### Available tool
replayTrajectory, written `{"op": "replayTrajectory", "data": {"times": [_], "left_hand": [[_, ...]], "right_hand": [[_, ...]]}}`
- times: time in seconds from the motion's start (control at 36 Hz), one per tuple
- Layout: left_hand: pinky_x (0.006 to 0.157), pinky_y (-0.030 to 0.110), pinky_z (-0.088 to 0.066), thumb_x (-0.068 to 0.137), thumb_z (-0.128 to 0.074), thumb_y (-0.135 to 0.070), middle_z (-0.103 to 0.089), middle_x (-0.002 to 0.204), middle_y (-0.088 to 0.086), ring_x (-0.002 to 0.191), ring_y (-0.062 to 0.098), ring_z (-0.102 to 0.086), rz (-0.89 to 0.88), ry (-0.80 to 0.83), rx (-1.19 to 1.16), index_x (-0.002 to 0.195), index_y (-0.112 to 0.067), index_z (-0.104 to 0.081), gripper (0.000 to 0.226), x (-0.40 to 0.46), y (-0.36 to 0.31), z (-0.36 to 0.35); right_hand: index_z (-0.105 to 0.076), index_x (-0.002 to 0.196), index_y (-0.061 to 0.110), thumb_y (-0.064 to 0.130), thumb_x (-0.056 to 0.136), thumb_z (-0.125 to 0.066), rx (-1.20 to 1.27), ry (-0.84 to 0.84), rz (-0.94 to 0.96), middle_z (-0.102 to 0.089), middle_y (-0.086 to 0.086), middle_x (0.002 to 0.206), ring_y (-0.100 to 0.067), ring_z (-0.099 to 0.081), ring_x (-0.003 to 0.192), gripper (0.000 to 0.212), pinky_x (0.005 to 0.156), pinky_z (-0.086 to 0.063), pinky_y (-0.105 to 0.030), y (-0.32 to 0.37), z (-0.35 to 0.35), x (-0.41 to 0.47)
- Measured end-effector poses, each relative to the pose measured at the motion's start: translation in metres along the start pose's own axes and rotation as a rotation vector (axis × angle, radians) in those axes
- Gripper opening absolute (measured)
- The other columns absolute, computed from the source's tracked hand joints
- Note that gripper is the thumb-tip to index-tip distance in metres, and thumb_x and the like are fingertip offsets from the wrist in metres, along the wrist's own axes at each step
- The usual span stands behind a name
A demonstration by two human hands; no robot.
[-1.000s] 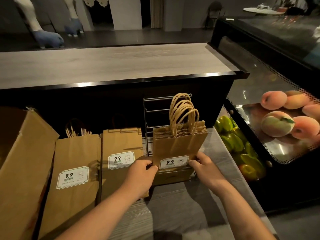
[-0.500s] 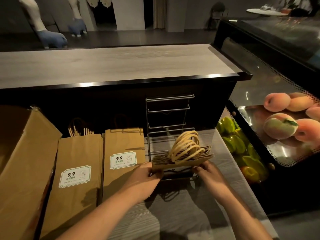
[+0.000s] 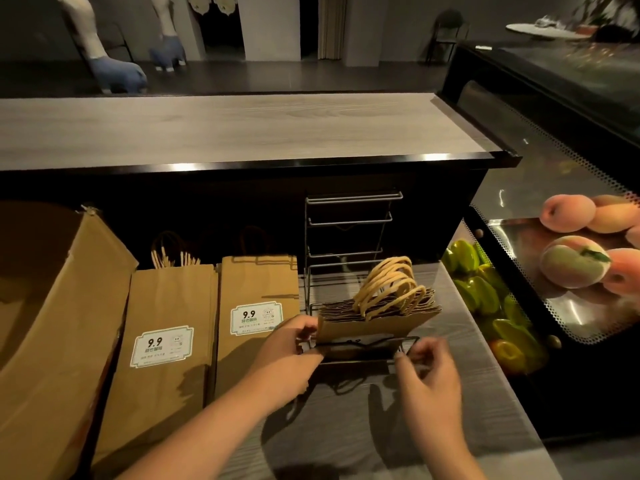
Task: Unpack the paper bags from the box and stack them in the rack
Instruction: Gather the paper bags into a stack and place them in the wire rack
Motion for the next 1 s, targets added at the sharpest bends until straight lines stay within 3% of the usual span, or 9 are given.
{"op": "replayTrajectory", "data": {"times": [0.14,0.31,0.39,0.5,0.58,0.67,0.78,0.92,1.0], "left_hand": [[0.083,0.027,-0.051,0.086,-0.067,-0.014,-0.062,0.105,-0.019,0.101,0.005,-0.057,-0.03,-0.041,-0.049,0.088,-0.044,-0.062,0.031,0.001,0.01,0.007],[0.076,0.018,-0.048,0.084,-0.061,0.002,-0.066,0.098,-0.007,0.094,0.008,-0.063,-0.074,-0.166,-0.197,0.093,-0.028,-0.066,0.032,-0.001,0.019,0.036],[0.08,0.022,-0.052,0.087,-0.057,0.004,-0.065,0.098,-0.006,0.095,0.008,-0.062,-0.061,-0.276,-0.2,0.094,-0.029,-0.061,0.034,-0.003,0.028,0.059],[0.061,0.013,-0.049,0.091,-0.057,-0.003,-0.063,0.098,-0.005,0.091,0.008,-0.063,-0.057,-0.385,-0.205,0.097,-0.035,-0.054,0.033,-0.005,0.037,0.088],[0.063,0.014,-0.045,0.092,-0.058,-0.009,-0.063,0.099,-0.005,0.091,0.009,-0.062,-0.028,-0.42,-0.216,0.109,-0.031,-0.052,0.028,-0.004,0.047,0.102],[0.067,0.018,-0.042,0.092,-0.06,-0.014,-0.063,0.097,-0.007,0.089,0.006,-0.059,0.029,-0.429,-0.212,0.115,-0.028,-0.049,0.029,0.0,0.058,0.109],[0.069,0.018,-0.038,0.093,-0.061,-0.018,-0.059,0.102,-0.012,0.092,0.004,-0.055,0.111,-0.41,-0.246,0.116,-0.03,-0.044,0.031,0.003,0.076,0.113],[0.084,0.023,-0.036,0.094,-0.059,-0.017,-0.052,0.115,-0.011,0.1,0.007,-0.05,0.157,-0.362,-0.303,0.127,-0.029,-0.044,0.038,0.008,0.086,0.112],[0.087,0.025,-0.034,0.094,-0.058,-0.019,-0.049,0.123,-0.01,0.105,0.009,-0.047,0.174,-0.324,-0.279,0.135,-0.029,-0.04,0.046,0.013,0.089,0.112]], "right_hand": [[-0.059,0.085,0.016,0.004,0.087,-0.065,0.137,0.251,-0.035,-0.064,-0.003,0.08,-0.013,-0.06,0.072,0.013,0.064,-0.05,-0.022,0.02,-0.049,-0.027],[-0.061,0.099,0.03,0.014,0.092,-0.059,0.109,0.481,0.015,-0.066,0.01,0.096,0.011,-0.059,0.086,0.017,0.07,-0.048,-0.007,0.055,-0.104,-0.038],[-0.059,0.104,0.033,0.015,0.095,-0.056,0.121,0.571,0.023,-0.065,0.012,0.099,0.013,-0.059,0.087,0.02,0.072,-0.049,-0.008,0.068,-0.123,-0.042],[-0.053,0.106,0.041,0.019,0.096,-0.054,0.123,0.658,0.011,-0.064,0.014,0.105,0.004,-0.062,0.095,0.024,0.086,-0.054,-0.02,0.077,-0.154,-0.047],[-0.049,0.108,0.049,0.032,0.092,-0.055,0.082,0.622,0.006,-0.064,0.018,0.101,-0.003,-0.063,0.097,0.024,0.092,-0.054,-0.037,0.075,-0.175,-0.043],[-0.044,0.114,0.05,0.033,0.094,-0.055,0.068,0.576,-0.031,-0.054,0.023,0.102,0.0,-0.057,0.091,0.029,0.084,-0.052,-0.033,0.072,-0.186,-0.034],[-0.039,0.133,0.037,0.026,0.097,-0.055,0.045,0.5,-0.097,-0.053,0.01,0.107,-0.004,-0.052,0.08,0.041,0.082,-0.05,-0.033,0.067,-0.194,-0.019],[-0.04,0.137,0.026,0.019,0.096,-0.058,0.013,0.4,-0.17,-0.041,-0.008,0.138,-0.029,-0.048,0.122,0.045,0.093,-0.042,-0.034,0.056,-0.207,-0.004],[-0.037,0.14,0.023,0.021,0.095,-0.059,-0.038,0.366,-0.186,-0.043,-0.011,0.133,-0.033,-0.048,0.123,0.05,0.095,-0.043,-0.036,0.049,-0.213,0.001]]}}
Point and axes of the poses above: each hand's wrist, its own x-axis towards the middle knuckle, its own z-axis out of the back of the hand, y = z × x, the point moved 7 cm from there along x, towards the middle knuckle
